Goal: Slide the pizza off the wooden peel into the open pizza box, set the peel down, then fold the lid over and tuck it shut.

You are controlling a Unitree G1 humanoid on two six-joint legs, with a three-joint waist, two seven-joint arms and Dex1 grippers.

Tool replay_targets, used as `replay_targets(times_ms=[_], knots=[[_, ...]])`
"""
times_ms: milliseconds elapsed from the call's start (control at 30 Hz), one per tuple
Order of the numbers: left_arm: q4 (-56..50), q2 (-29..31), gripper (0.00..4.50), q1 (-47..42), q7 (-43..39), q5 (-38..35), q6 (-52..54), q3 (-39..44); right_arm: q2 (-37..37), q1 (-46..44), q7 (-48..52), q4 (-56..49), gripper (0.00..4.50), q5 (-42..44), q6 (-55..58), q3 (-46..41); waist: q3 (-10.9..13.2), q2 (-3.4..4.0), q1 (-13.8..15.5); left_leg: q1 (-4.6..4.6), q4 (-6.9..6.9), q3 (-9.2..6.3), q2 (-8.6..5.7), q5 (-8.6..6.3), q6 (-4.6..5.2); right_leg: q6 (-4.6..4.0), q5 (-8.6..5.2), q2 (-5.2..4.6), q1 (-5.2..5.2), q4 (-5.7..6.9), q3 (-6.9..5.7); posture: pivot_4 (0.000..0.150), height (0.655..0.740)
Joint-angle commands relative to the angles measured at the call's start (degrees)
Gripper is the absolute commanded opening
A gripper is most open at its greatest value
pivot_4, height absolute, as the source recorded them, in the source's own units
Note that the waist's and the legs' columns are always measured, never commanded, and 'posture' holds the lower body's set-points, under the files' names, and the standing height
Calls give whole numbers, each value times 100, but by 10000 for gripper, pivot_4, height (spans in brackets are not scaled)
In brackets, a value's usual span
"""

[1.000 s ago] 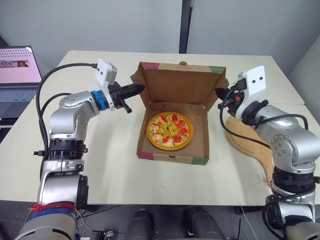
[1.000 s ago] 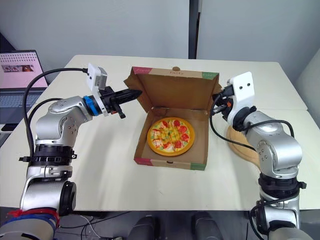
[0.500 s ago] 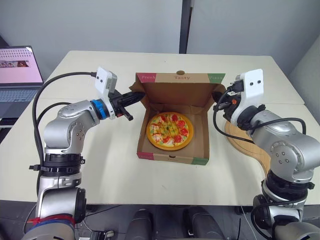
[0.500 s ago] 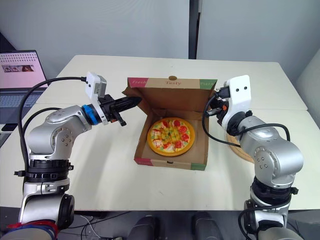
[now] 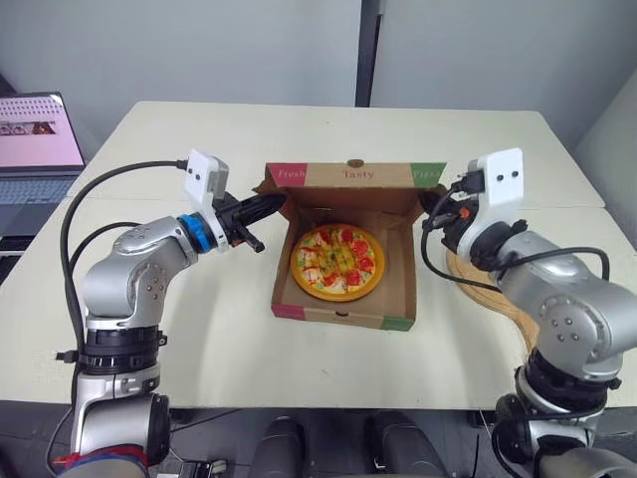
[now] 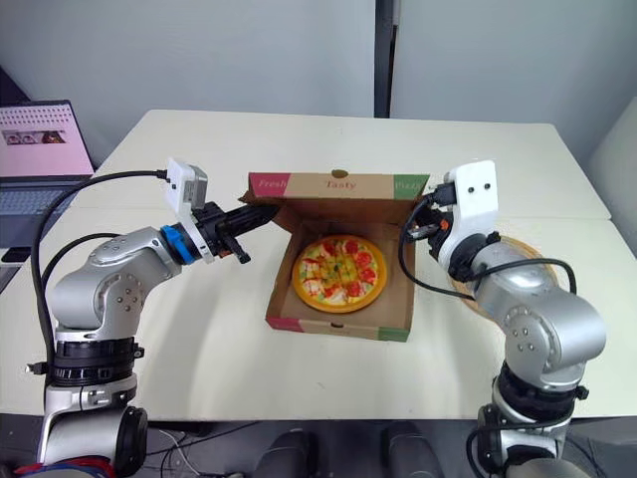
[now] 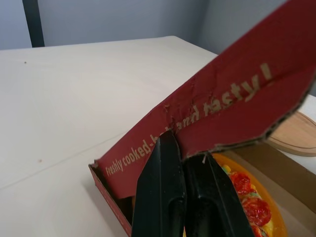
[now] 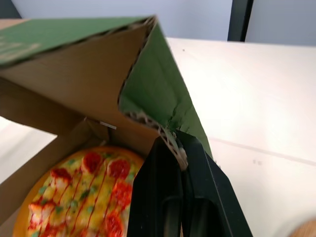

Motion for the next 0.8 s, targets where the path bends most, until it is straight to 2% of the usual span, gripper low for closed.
replay_targets(times_ms=[33,400,800], knots=[[-387,-58,0,182,107,-169,39,-38,120,167,-14,-291,352,91,-170,211,0,0,-11,0,1,0,0,0,0,0,0,0,0,1,0,1500,7400],[-959,-310,0,1100,769,-331,31,153,524,1695,-373,-520,352,-254,-1233,857,-4,-2,-43,7,-1,2,3,0,0,17,-10,2,4,-5,4,1500,7400],[-1192,-361,0,1647,992,-363,-149,97,867,2482,-422,-141,352,-340,-1943,1259,-9,-7,-90,13,-1,4,8,0,-1,28,-19,6,7,-5,9,1500,7400]])
